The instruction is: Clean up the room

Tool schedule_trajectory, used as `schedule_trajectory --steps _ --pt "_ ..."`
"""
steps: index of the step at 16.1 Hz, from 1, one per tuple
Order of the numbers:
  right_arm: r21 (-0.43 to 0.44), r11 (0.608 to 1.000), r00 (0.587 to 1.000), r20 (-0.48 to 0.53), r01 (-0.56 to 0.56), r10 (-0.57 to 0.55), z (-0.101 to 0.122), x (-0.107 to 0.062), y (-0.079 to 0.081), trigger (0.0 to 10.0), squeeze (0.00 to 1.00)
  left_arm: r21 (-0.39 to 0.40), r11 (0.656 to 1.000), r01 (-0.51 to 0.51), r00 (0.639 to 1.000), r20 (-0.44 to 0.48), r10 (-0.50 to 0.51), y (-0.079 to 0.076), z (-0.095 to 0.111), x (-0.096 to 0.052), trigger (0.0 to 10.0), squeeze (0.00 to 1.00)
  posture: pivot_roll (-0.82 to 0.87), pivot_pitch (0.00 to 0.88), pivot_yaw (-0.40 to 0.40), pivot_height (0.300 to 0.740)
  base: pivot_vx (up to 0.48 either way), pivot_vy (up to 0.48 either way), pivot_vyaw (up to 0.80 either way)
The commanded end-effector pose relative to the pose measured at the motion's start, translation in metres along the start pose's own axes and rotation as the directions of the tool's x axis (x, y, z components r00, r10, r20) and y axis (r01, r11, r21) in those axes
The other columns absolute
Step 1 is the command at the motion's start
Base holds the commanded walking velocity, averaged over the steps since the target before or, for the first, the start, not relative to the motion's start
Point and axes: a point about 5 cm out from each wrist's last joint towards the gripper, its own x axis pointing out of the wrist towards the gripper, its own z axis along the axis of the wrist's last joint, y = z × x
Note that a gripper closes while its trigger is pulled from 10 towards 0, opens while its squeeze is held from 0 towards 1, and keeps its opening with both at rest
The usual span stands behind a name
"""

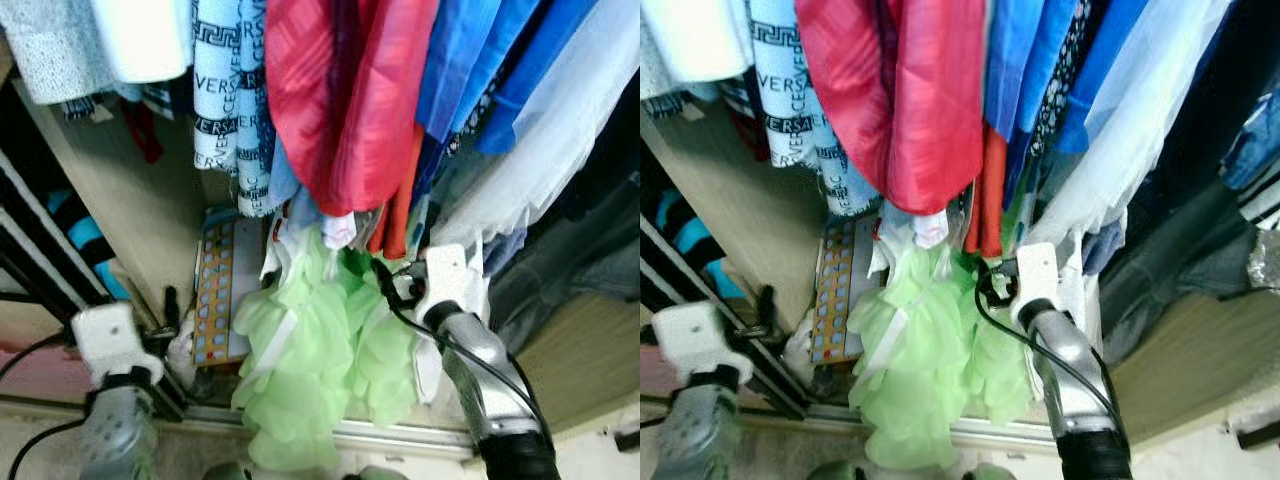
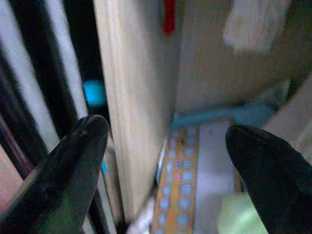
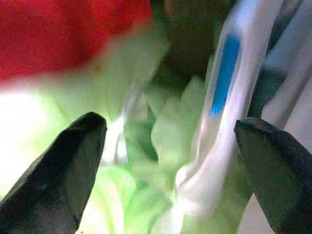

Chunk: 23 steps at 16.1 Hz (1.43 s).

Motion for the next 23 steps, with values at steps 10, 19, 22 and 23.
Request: schedule_trajectory --steps 10,19,22,23 --pt "-0.064 0.998 0.973 0.230 -0.002 0.017 0.024 0.004 0.013 10.0 0.00 0.109 0.994 0.006 0.995 0.103 -0.017 -0.003 0.007 0.010 10.0 0.00 -0.03 0.013 -0.015 0.740 0.000 0.000 0.00" --pt "-0.078 0.996 0.982 0.179 -0.048 0.061 0.025 0.008 0.018 10.0 0.00 0.085 0.993 0.082 0.995 0.045 -0.086 -0.020 0.017 0.017 10.0 0.00 -0.02 0.025 -0.026 0.740 0.000 0.000 0.62" --pt "0.013 0.970 0.970 0.030 -0.241 0.241 0.007 0.002 0.036 10.0 0.00 0.031 0.993 0.112 0.994 0.003 -0.112 -0.030 0.013 0.013 10.0 0.00 -0.04 0.026 -0.023 0.740 0.000 0.000 0.80" --pt "0.028 0.971 0.971 0.019 -0.238 0.237 0.005 0.003 0.035 10.0 0.00 0.043 0.992 0.116 0.992 0.042 -0.118 -0.032 0.014 0.013 10.0 0.00 -0.03 0.027 -0.025 0.740 0.000 0.000 0.80"
